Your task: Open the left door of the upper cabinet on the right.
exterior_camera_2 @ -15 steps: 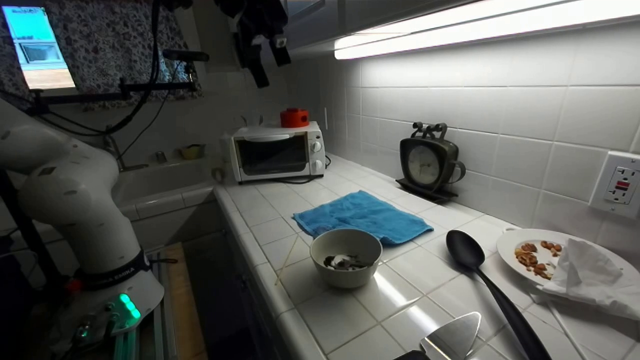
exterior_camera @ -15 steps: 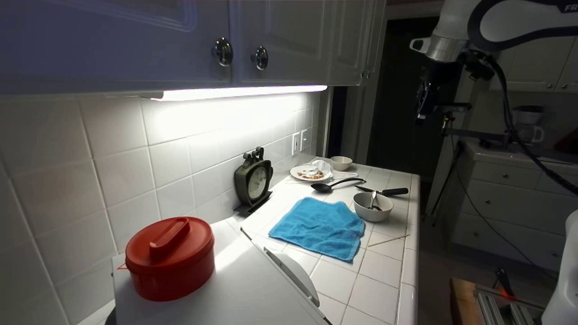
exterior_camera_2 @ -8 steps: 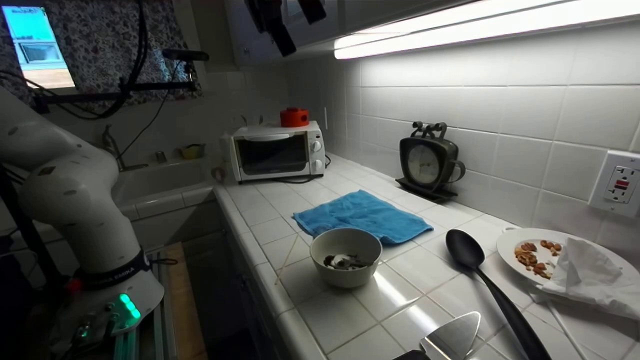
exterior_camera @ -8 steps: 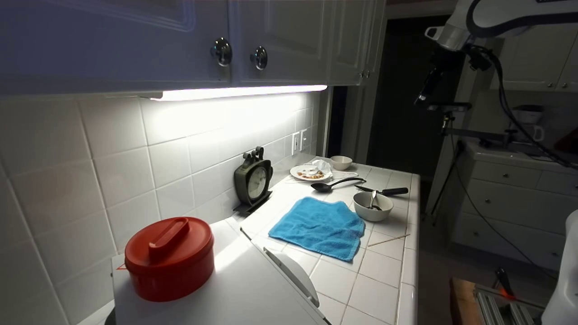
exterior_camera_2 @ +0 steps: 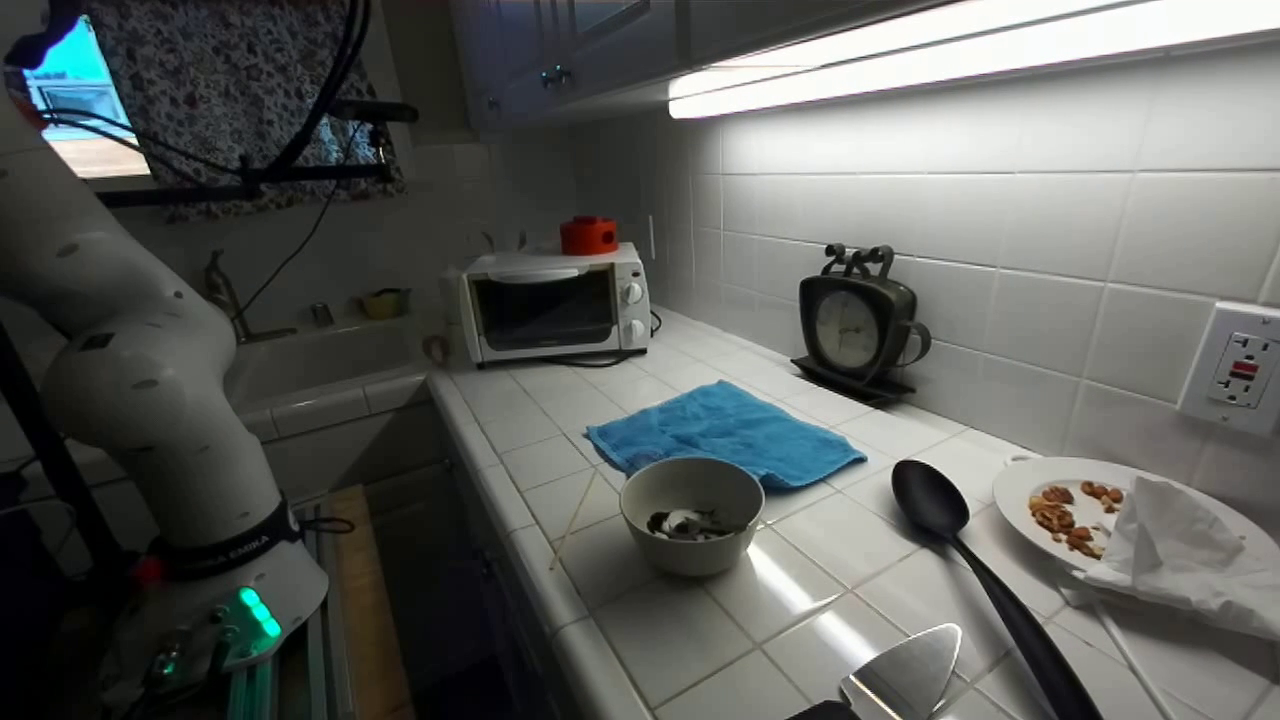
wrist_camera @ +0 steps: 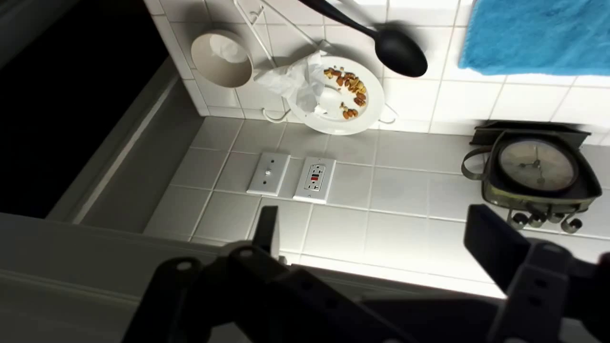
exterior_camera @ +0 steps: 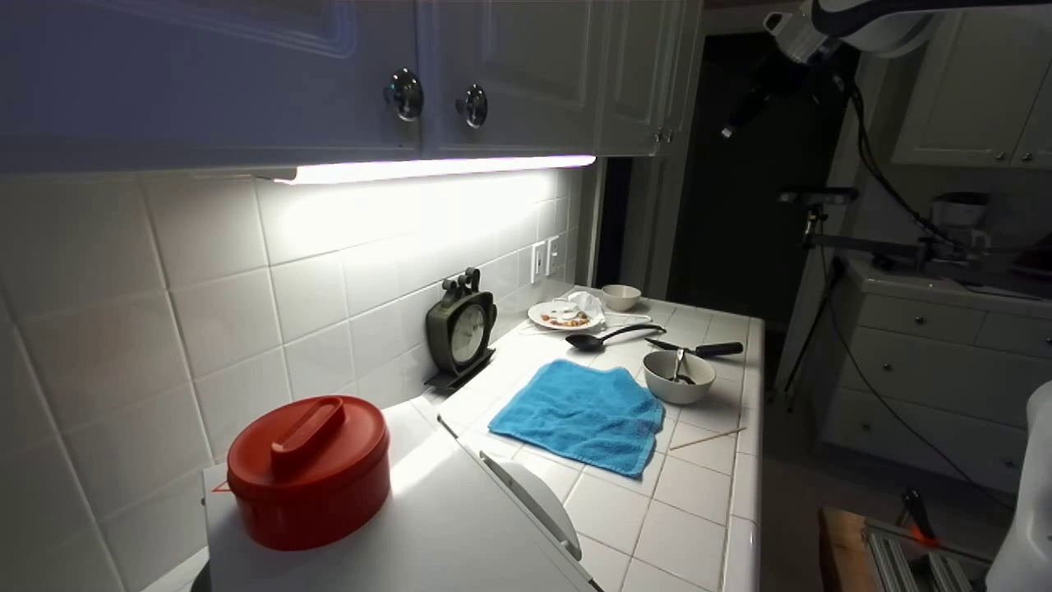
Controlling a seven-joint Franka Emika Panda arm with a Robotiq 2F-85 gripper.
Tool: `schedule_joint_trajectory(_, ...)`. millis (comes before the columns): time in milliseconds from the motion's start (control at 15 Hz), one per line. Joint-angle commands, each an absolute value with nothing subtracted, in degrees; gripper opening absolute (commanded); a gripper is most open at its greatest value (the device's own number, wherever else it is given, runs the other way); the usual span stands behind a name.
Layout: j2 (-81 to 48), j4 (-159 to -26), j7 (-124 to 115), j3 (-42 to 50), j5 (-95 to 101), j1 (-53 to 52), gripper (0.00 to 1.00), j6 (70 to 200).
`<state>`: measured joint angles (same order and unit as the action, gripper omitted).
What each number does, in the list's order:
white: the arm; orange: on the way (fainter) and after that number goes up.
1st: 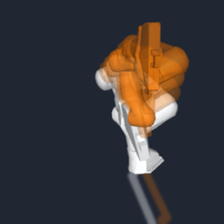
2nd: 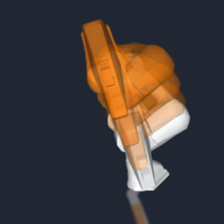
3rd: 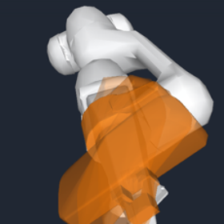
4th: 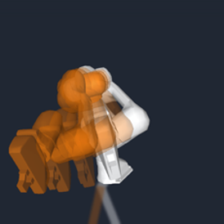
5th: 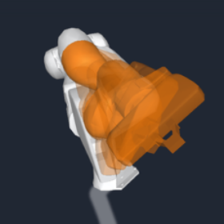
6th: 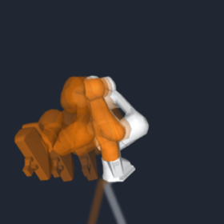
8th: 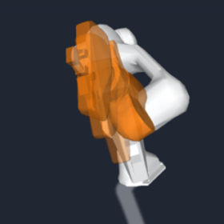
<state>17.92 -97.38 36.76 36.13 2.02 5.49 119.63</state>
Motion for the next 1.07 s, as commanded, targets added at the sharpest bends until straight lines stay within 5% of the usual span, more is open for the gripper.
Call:
schedule_joint_trajectory(0, 9.1, -87.1, 39.0, 39.7, -10.1, 5.8, 1.0, 118.1)
schedule_joint_trajectory(1000, 1.6, -82.0, 44.3, 36.6, -31.4, 15.3, 1.0, 115.0)
